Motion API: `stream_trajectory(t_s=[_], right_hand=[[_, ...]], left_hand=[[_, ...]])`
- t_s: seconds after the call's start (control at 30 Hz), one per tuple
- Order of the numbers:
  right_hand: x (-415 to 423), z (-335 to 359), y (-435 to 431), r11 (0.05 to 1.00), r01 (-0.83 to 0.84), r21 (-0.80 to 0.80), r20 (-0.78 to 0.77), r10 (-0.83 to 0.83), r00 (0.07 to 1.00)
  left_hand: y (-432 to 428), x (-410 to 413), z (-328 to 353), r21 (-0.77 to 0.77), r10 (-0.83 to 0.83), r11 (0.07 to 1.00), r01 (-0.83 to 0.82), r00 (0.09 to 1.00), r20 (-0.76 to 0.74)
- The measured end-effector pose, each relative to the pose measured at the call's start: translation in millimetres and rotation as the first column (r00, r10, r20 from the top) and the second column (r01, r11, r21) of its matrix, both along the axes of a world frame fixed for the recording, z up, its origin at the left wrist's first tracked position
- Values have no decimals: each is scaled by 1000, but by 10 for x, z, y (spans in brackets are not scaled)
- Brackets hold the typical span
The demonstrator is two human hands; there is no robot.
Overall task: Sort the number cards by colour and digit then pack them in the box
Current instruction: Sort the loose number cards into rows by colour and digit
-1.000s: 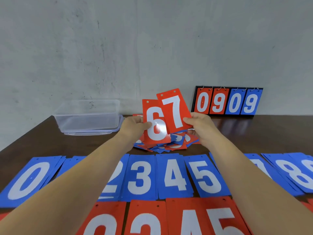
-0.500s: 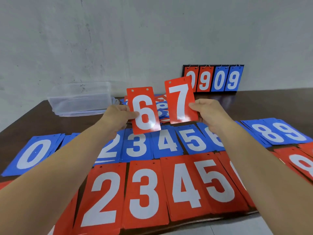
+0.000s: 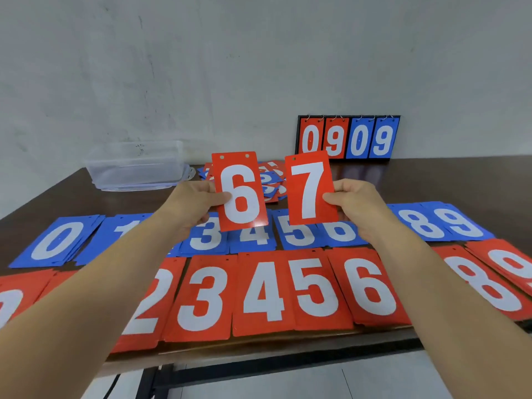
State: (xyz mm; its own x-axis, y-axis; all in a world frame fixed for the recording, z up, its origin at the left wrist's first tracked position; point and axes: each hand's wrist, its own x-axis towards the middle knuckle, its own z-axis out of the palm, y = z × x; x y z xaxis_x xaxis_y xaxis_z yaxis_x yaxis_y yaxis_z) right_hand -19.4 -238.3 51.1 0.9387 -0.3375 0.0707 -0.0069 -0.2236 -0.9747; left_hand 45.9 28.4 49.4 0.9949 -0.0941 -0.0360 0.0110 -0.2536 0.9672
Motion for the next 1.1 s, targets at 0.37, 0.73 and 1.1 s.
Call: stream_trajectory(t_s=[0.37, 0.73, 1.1], right_hand=[[-777, -121, -801, 996, 73, 52, -4, -73, 997], [-1385, -319, -1493, 990, 143, 0, -96, -142, 985], [-1538, -696, -1310, 752, 158, -640, -88, -276, 957]], left_hand=[[-712, -758, -311, -46, 32, 998, -37, 994, -100], [-1667, -1387, -381, 43, -36, 998, 40, 996, -83], [-1992, -1535, -642, 745, -32, 641, -186, 963, 269]])
